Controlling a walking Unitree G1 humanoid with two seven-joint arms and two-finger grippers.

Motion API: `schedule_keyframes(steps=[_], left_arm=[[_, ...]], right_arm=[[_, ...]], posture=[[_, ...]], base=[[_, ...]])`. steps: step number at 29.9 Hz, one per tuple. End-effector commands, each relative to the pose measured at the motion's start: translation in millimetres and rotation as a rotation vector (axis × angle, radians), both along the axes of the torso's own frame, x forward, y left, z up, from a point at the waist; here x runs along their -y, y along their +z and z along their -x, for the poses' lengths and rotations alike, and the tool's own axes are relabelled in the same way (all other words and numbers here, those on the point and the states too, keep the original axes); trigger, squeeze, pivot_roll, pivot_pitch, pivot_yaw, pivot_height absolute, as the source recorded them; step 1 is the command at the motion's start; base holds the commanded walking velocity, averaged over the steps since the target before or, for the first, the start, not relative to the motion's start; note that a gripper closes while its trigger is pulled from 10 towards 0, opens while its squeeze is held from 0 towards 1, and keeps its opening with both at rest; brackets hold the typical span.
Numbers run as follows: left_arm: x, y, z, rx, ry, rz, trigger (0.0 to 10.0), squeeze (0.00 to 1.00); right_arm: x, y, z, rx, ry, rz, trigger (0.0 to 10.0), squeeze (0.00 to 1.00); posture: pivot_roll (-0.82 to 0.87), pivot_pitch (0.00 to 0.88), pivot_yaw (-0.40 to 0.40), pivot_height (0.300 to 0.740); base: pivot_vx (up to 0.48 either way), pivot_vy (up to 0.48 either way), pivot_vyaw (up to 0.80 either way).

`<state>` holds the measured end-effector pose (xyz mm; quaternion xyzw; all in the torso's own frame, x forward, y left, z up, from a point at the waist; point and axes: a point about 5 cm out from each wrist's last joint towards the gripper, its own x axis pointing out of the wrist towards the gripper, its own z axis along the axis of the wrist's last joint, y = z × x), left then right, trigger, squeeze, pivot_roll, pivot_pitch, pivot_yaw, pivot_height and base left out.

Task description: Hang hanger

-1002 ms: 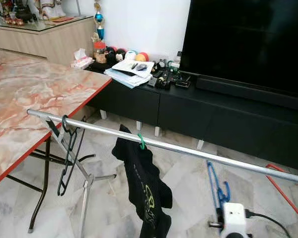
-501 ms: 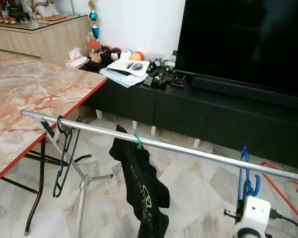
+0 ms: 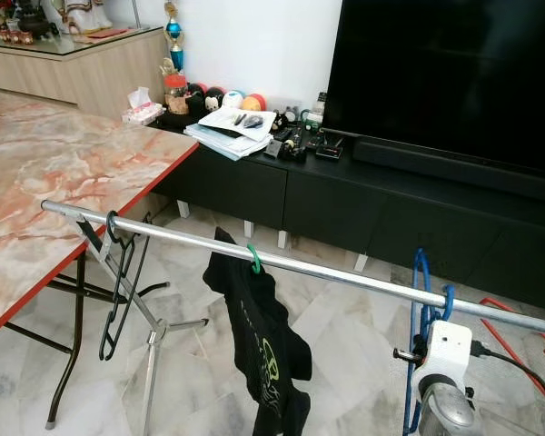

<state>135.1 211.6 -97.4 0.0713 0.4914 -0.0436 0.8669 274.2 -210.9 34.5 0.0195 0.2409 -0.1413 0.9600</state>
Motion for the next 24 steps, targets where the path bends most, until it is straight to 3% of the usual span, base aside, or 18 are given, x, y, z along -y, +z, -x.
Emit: schedule_keyframes(steps=[1, 4, 5, 6, 7, 12, 19, 21, 24], left_arm=[[4.4, -3.3, 6.7, -0.029, -0.005, 0.019, 10.0, 0.00], [4.6, -3.3, 6.4, -0.030, -0.003, 0.019, 10.0, 0.00], [4.1, -3.2, 6.4, -0.030, -0.003, 0.017, 10.0, 0.00], [4.1, -3.2, 6.4, -0.030, -0.003, 0.017, 10.0, 0.00], [2.8, -3.1, 6.5, -0.031, -0.001, 0.015, 10.0, 0.00], [2.2, -2.9, 6.2, -0.032, -0.003, 0.013, 10.0, 0.00], [4.7, -2.9, 4.7, -0.030, -0.010, 0.016, 10.0, 0.00], [5.0, -2.6, 3.6, -0.029, -0.012, 0.017, 10.0, 0.00], [5.1, -2.5, 3.3, -0.029, -0.013, 0.018, 10.0, 0.00]], right_arm=[[-0.3, -10.0, 1.2, -0.065, 0.004, -0.028, 10.0, 0.00], [0.2, -11.6, 0.6, -0.075, 0.014, -0.035, 10.0, 0.00], [-0.4, -12.3, 0.9, -0.077, 0.018, -0.040, 10.0, 0.55], [-0.4, -12.3, 0.9, -0.077, 0.018, -0.040, 10.0, 0.55], [-0.7, -13.1, 2.8, -0.070, 0.012, -0.046, 10.0, 1.00], [-0.2, -12.1, 9.2, -0.029, 0.010, -0.015, 10.0, 1.00], [-0.2, 3.5, 23.2, 0.120, 0.001, 0.031, 10.0, 1.00], [2.6, 18.8, 34.0, 0.218, -0.018, 0.074, 10.0, 0.93], [2.7, 22.7, 39.5, 0.238, -0.022, 0.086, 10.0, 0.94]], posture=[[0.07, 0.000, -0.030, 0.740], [0.08, 0.000, -0.031, 0.740], [0.08, 0.000, -0.031, 0.740], [0.08, 0.000, -0.031, 0.740], [0.07, 0.000, -0.030, 0.740], [0.07, 0.000, -0.029, 0.740], [0.06, 0.000, -0.029, 0.740], [0.06, 0.000, -0.030, 0.740], [0.05, 0.000, -0.031, 0.740]], base=[[0.000, 0.000, 0.00], [0.000, 0.000, 0.00], [0.000, 0.000, 0.00], [0.000, 0.000, 0.00], [0.000, 0.000, 0.00], [0.000, 0.000, 0.00], [0.000, 0.000, 0.00], [0.000, 0.000, 0.00], [0.000, 0.000, 0.00]])
